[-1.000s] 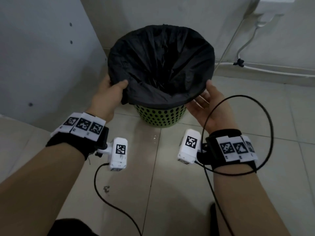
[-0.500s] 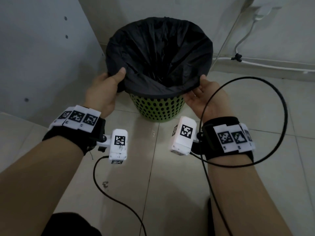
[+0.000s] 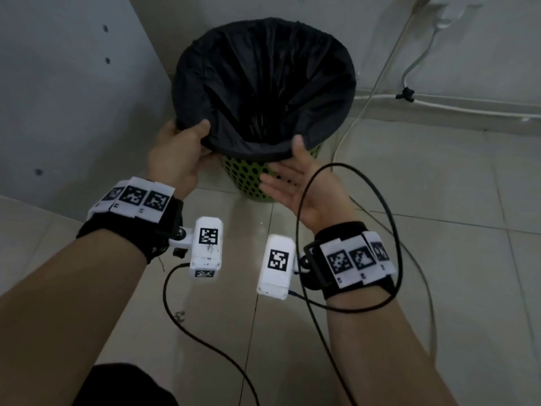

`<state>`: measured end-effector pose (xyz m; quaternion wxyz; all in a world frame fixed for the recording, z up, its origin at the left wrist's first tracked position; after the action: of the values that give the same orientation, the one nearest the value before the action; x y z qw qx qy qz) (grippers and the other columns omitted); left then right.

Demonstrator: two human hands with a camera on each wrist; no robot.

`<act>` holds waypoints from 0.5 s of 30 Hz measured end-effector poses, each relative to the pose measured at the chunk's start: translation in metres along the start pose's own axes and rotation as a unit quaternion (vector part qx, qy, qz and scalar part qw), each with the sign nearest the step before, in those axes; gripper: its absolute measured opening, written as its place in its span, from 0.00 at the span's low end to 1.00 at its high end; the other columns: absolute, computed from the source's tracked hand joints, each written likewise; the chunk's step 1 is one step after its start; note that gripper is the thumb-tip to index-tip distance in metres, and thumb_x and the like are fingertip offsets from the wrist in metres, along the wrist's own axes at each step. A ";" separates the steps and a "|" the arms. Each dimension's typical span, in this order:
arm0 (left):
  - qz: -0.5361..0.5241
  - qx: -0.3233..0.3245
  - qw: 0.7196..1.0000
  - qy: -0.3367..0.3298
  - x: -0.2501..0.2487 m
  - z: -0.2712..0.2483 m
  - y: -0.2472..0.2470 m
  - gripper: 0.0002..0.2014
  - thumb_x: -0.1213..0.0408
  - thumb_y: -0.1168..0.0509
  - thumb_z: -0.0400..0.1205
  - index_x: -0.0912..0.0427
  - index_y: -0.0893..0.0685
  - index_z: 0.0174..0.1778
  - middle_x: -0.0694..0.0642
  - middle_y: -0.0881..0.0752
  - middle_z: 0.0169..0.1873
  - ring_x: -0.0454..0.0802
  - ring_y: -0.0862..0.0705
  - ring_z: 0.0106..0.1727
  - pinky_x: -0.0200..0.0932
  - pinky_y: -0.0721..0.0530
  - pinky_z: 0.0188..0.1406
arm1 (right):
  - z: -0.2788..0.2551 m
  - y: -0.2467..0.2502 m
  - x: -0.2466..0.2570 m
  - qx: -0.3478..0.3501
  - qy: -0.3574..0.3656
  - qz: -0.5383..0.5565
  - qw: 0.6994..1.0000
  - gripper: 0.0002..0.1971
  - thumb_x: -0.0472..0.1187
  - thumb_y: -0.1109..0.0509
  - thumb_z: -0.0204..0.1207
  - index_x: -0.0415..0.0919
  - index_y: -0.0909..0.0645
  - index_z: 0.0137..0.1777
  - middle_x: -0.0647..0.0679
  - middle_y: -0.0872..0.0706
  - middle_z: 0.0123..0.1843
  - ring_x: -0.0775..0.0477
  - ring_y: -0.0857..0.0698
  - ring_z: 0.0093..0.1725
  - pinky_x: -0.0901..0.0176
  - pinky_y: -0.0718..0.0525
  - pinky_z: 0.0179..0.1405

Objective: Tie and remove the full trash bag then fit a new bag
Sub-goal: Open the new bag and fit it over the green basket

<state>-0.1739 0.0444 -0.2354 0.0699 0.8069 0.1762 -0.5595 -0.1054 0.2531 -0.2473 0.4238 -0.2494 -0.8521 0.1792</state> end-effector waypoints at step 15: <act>0.031 0.011 0.999 -0.012 -0.010 0.017 0.006 0.19 0.60 0.30 0.82 0.51 0.18 0.71 0.52 0.09 0.59 0.52 0.08 0.51 0.46 0.10 0.43 | 0.005 0.027 0.044 -0.078 0.036 0.075 0.993 0.05 0.42 0.29 0.82 0.41 0.18 0.48 0.45 0.12 0.42 0.46 0.14 0.44 0.54 0.14 0.51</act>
<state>-0.1900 0.0316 -0.2325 0.0806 0.8056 0.1446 -0.5689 -0.1251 0.2994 -0.2364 0.4190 -0.3512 -0.8265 0.1342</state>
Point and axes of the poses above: each hand's wrist, its own z-axis towards the middle knuckle, its own y-axis out of the back of the hand, x = y × z, the point moved 9 cm from there along z, towards the middle knuckle
